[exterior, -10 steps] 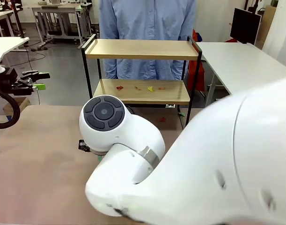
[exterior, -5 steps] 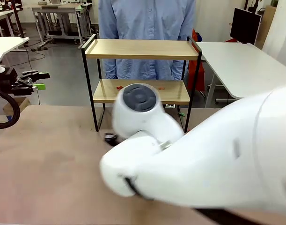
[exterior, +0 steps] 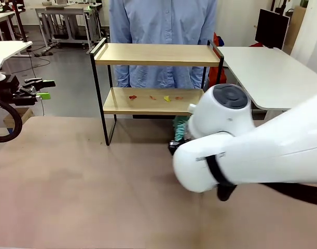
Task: Clean the shelf.
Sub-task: Clean the specific section of the Shelf indicated by the human with the Duster.
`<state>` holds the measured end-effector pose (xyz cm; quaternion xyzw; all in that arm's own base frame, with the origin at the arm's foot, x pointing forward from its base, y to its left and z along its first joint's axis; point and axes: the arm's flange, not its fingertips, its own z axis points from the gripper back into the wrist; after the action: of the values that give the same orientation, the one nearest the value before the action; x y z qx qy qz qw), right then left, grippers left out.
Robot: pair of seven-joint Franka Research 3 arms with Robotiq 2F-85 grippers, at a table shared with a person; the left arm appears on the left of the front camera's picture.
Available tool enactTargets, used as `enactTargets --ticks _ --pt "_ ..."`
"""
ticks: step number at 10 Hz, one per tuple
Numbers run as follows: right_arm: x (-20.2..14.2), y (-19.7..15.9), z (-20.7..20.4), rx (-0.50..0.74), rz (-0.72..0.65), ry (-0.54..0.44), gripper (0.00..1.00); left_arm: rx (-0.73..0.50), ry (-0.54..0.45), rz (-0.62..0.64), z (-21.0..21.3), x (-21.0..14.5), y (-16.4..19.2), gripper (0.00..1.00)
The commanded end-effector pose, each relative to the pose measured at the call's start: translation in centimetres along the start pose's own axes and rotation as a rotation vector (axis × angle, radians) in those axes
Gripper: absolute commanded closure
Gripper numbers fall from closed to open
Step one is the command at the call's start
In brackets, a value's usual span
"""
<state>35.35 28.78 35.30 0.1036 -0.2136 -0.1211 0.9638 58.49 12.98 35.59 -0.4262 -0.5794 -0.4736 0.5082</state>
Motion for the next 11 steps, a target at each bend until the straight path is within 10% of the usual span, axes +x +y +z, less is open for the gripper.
enactTargets --ticks 1,7,11 --pt "-0.5 -3.4 5.9 0.051 0.039 -0.029 0.88 0.0 0.001 -0.008 0.0 0.3 0.0 0.0" --pt "0.5 -1.1 1.2 0.018 -0.004 -0.004 0.88 0.0 0.001 -0.008 0.0 0.3 0.0 0.0" --pt "1.0 -5.3 7.3 0.191 0.23 0.097 0.88 0.0 0.001 -0.008 0.0 0.3 0.0 0.0"
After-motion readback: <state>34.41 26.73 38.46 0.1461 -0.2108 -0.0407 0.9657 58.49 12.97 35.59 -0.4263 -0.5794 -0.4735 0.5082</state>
